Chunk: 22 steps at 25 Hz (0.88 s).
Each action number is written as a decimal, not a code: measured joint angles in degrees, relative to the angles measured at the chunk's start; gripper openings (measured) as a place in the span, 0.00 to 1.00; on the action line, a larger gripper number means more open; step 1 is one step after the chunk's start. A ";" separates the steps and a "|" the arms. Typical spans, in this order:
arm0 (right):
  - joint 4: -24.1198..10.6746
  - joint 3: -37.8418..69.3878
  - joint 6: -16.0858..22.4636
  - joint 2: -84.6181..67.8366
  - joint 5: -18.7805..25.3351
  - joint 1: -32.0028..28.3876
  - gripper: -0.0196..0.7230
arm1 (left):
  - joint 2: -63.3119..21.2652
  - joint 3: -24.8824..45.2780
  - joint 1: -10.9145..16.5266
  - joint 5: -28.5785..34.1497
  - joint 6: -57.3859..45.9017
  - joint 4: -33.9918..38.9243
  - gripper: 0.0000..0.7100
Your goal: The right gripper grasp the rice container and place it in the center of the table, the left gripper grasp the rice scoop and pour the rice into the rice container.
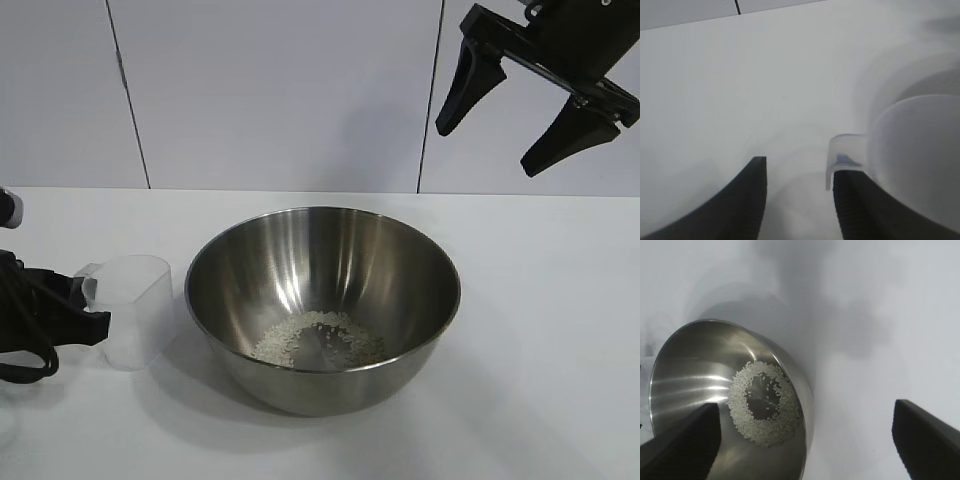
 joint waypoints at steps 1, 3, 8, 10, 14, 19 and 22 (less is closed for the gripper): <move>0.00 0.00 0.00 0.00 0.00 0.00 0.89 | 0.00 0.68 0.00 0.00 0.00 0.00 0.47; 0.00 0.00 0.00 0.00 0.00 0.00 0.89 | 0.00 1.99 0.00 0.00 0.00 -0.05 0.48; 0.00 0.00 0.00 0.00 -0.05 0.00 0.89 | 0.00 4.71 0.00 0.00 0.00 -0.05 0.48; 0.00 0.00 0.00 0.00 -0.05 0.00 0.89 | -0.24 5.47 0.00 0.00 0.00 -0.05 0.48; 0.00 0.00 0.00 0.00 -0.05 0.00 0.89 | -3.51 7.08 0.00 0.00 0.00 0.41 0.50; 0.00 0.00 0.00 0.00 -0.05 0.00 0.89 | -11.82 9.50 0.00 0.00 0.00 -0.03 0.61; 0.00 0.00 0.00 0.00 -0.05 0.00 0.89 | -16.81 10.87 0.00 0.00 0.00 -1.24 0.72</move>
